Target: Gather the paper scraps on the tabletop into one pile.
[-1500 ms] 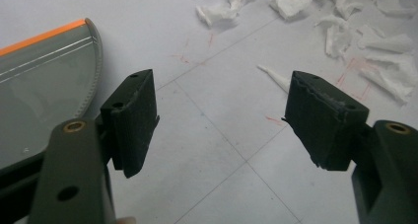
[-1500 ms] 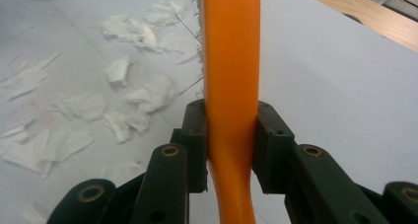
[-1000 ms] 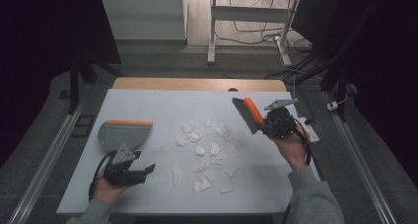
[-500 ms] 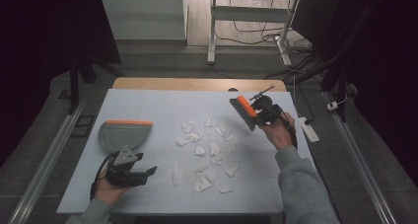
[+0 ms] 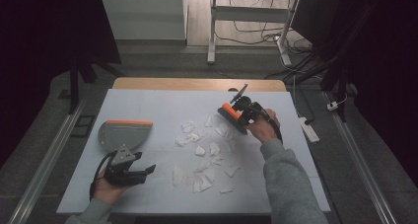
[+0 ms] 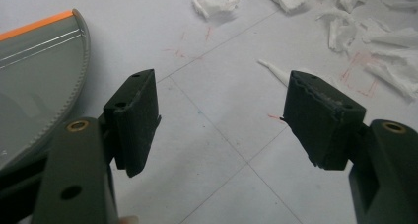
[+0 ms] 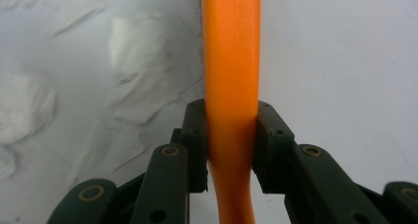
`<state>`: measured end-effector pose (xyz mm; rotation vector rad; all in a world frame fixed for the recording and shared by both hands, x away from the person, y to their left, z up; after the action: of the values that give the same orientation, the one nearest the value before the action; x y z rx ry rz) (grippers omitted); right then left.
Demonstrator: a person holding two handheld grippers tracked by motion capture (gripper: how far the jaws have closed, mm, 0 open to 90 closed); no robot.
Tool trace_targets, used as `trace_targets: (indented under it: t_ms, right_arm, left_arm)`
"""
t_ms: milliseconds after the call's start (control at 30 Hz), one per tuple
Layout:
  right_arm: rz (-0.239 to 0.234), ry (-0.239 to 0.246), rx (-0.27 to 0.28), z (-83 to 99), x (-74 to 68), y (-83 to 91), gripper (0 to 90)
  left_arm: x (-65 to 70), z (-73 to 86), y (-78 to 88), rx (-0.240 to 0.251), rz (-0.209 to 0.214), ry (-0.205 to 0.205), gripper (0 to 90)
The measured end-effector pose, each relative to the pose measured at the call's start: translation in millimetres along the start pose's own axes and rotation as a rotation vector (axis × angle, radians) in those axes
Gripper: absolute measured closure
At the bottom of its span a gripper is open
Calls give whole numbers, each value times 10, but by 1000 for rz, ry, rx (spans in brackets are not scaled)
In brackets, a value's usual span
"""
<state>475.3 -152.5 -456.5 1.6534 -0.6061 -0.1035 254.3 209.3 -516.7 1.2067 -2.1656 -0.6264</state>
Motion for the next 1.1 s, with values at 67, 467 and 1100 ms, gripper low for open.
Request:
trace_targets:
  t_ms: [67, 467, 1100]
  right_arm:
    - [-13, 67, -14, -26, -75, 9, 707]
    - [-136, 178, 49, 37, -509, 163, 707]
    - [-54, 6, 224, 78, -269, 412, 706]
  left_arm:
    - [5, -5, -8, -1, 0, 2, 304]
    - [-3, 26, 3, -9, -3, 6, 304]
    - [-8, 34, 8, -9, -9, 2, 305]
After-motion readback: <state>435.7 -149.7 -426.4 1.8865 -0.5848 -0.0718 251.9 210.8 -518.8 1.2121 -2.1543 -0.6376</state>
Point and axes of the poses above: each handheld gripper's, and its own axes: y roughly backward along the jaws, z roughly out of its underside, x roughly to its right, the point moved 1 cm from there along -y, roughly forward along the jaws, and after that the axes turned 15 degrees about y, right-handed, at the moved point
